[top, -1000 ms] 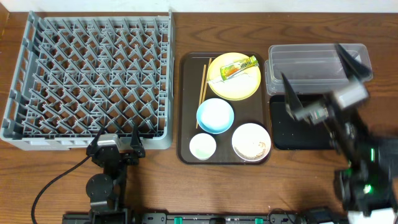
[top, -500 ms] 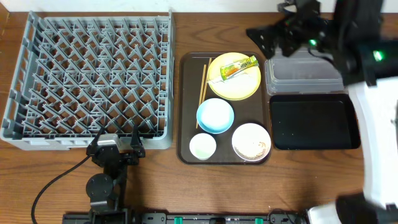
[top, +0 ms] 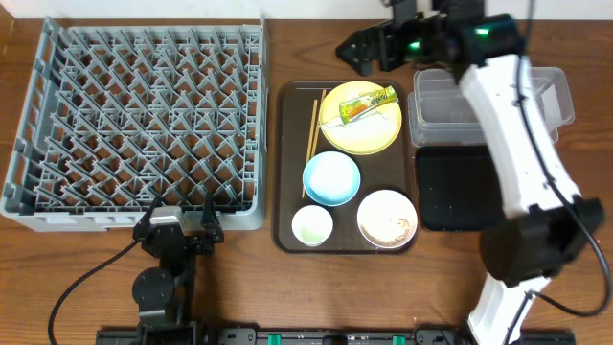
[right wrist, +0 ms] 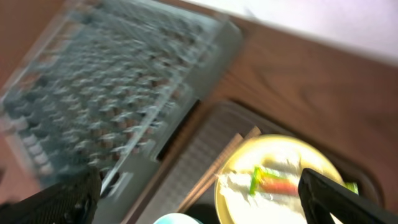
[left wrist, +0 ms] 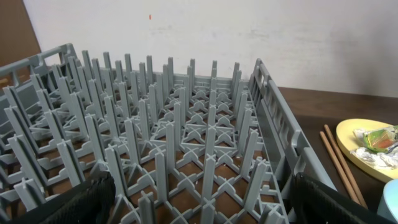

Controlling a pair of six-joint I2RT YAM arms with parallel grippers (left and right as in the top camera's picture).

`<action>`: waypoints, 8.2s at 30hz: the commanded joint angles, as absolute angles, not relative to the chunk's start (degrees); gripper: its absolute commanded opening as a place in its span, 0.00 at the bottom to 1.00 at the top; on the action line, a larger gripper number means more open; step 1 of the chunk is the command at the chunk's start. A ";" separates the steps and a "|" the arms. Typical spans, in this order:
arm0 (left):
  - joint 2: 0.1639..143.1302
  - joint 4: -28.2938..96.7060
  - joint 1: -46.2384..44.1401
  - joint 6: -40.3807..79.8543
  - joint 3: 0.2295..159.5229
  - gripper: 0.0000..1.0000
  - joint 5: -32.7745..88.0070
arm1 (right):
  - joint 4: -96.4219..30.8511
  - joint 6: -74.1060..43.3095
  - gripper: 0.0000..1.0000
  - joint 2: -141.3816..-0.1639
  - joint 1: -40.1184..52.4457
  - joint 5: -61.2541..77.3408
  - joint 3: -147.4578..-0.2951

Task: Sort waste into correct bins and load items into the dishwasher
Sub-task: 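Grasp the snack wrapper and tissue on the yellow plate with right gripper, then carry the wrapper to the clear plastic bin and release it, then grasp the white dish with food scraps using the right gripper, then tip the white dish over the black tray to dump scraps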

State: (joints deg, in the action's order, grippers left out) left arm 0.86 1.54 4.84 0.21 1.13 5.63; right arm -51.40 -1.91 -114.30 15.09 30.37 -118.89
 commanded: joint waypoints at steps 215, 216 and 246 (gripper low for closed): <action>0.67 3.62 5.08 0.54 0.23 0.91 6.39 | -27.46 9.54 0.01 -82.00 -31.68 81.41 -41.01; 0.67 3.62 5.08 0.51 0.23 0.91 6.42 | -27.44 10.35 0.01 -82.85 -31.90 81.58 -41.01; 0.67 3.62 5.08 0.51 0.23 0.91 6.39 | -21.61 -20.56 0.01 -90.98 -36.53 89.38 -41.04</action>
State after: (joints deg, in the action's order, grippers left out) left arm 0.86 1.54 4.84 0.21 1.13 5.61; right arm -21.76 -14.37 -90.89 -36.01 87.07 -41.12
